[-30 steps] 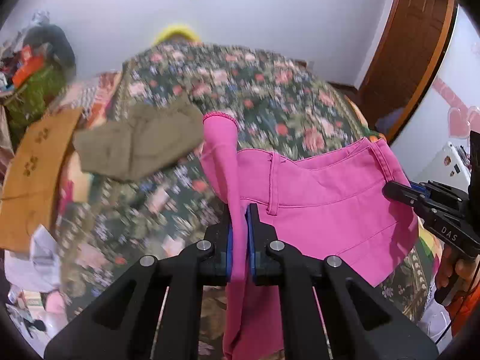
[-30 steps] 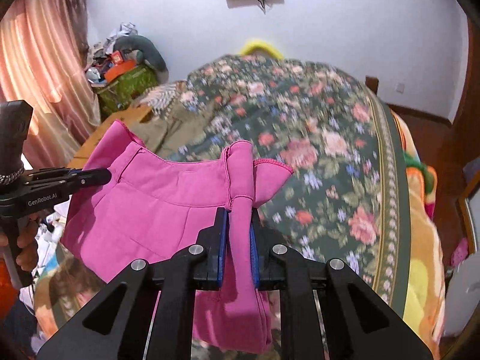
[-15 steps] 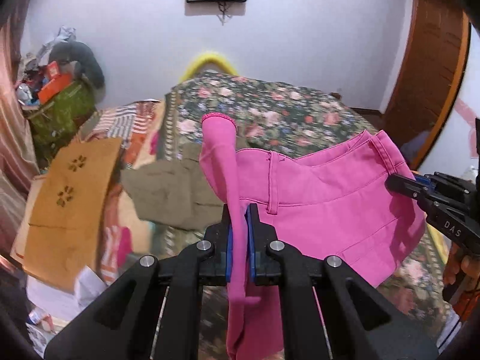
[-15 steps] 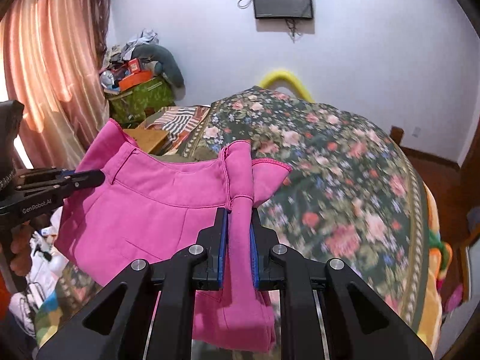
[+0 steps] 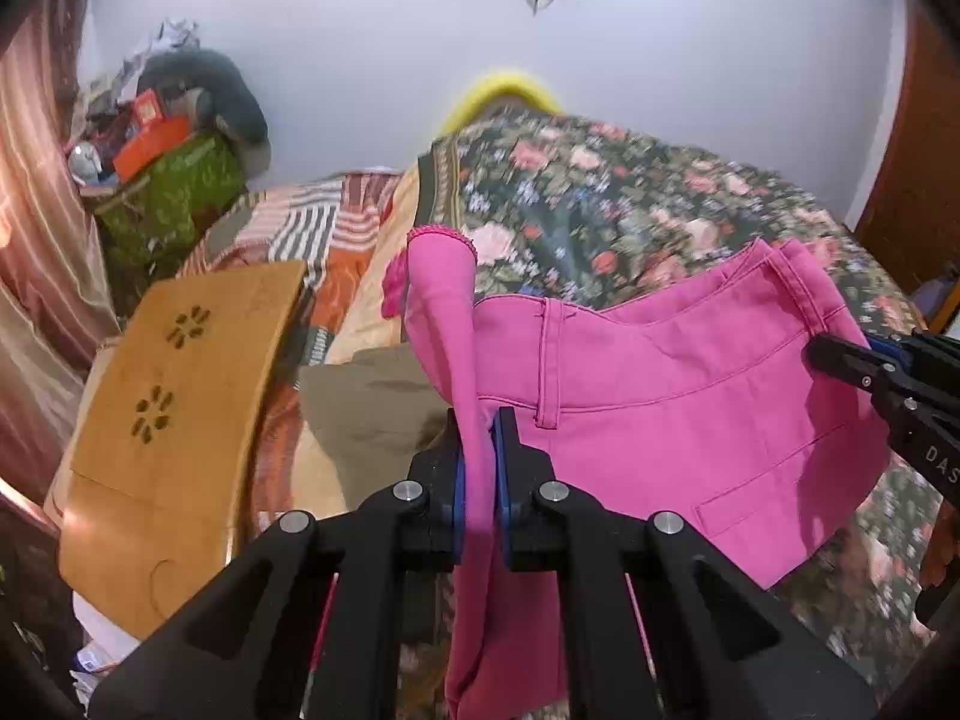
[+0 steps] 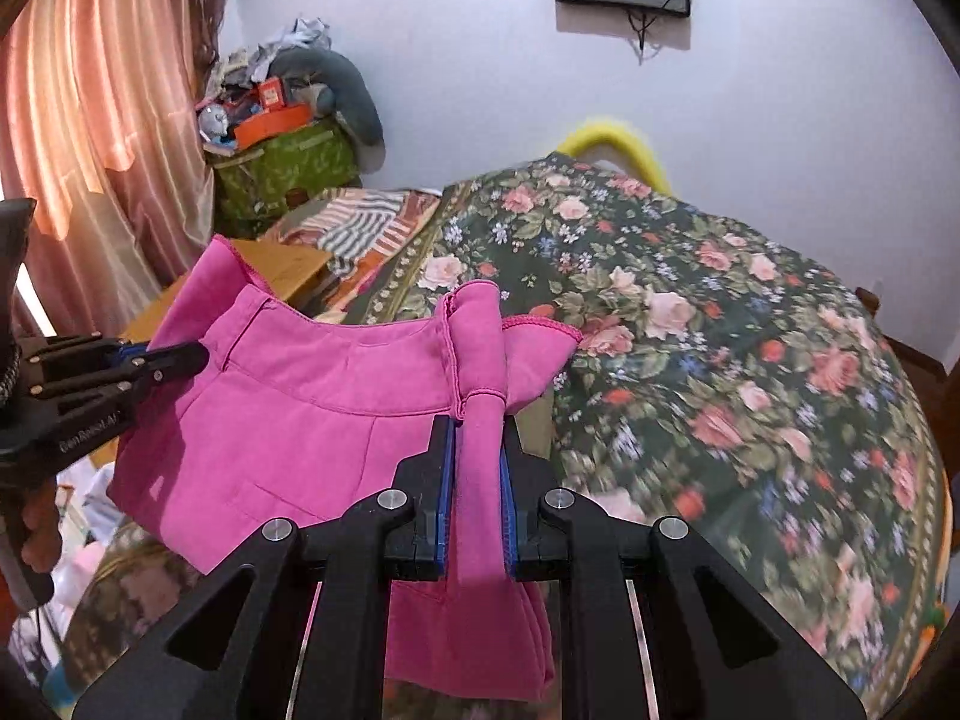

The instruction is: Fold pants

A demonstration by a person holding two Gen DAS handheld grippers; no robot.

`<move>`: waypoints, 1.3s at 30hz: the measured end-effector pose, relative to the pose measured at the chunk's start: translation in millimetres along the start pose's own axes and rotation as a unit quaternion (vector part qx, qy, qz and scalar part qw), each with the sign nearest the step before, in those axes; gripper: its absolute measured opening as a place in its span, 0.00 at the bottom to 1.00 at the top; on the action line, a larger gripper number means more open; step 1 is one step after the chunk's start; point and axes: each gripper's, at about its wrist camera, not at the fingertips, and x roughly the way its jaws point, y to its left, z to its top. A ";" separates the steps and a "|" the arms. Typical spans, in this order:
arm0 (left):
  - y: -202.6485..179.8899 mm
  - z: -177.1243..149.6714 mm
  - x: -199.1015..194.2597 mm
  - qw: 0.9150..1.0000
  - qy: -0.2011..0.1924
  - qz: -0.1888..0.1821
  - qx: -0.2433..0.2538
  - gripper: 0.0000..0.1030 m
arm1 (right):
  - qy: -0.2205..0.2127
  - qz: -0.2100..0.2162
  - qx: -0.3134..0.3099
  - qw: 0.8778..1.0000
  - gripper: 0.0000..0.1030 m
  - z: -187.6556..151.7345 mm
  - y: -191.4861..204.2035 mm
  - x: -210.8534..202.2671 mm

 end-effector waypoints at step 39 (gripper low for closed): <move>11.7 -12.4 -124.1 0.999 -0.031 -0.044 -0.006 0.21 | -0.038 -0.013 -0.013 0.999 0.46 11.6 18.4 -112.0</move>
